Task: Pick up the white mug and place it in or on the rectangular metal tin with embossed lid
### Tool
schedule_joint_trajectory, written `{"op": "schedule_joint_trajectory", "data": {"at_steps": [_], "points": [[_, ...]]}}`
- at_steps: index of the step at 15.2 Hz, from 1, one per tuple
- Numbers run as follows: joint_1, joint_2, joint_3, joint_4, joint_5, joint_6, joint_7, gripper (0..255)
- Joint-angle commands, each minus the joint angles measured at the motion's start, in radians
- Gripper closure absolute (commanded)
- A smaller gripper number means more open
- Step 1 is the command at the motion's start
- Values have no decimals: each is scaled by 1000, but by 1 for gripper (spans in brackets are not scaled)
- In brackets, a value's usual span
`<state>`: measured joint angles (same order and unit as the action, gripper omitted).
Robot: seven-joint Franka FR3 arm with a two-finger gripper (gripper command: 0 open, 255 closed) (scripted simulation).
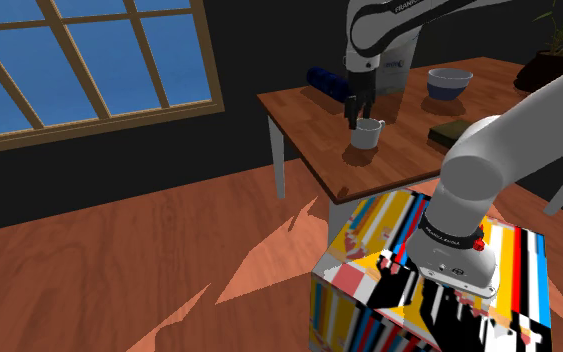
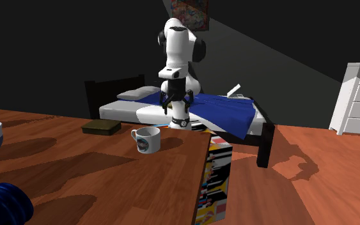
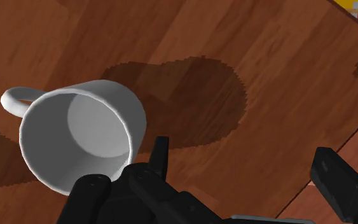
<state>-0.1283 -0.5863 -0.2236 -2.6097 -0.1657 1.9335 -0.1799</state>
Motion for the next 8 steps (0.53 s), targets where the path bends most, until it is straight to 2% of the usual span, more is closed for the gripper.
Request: {"op": "schedule_joint_trajectory", "data": {"at_steps": [1, 6, 8], "points": [[-15, 56, -26, 4, -31, 60, -27, 0], [-47, 210, -91, 34, -93, 208, -92, 0], [-51, 236, -101, 31, -100, 240, -99, 0]]}}
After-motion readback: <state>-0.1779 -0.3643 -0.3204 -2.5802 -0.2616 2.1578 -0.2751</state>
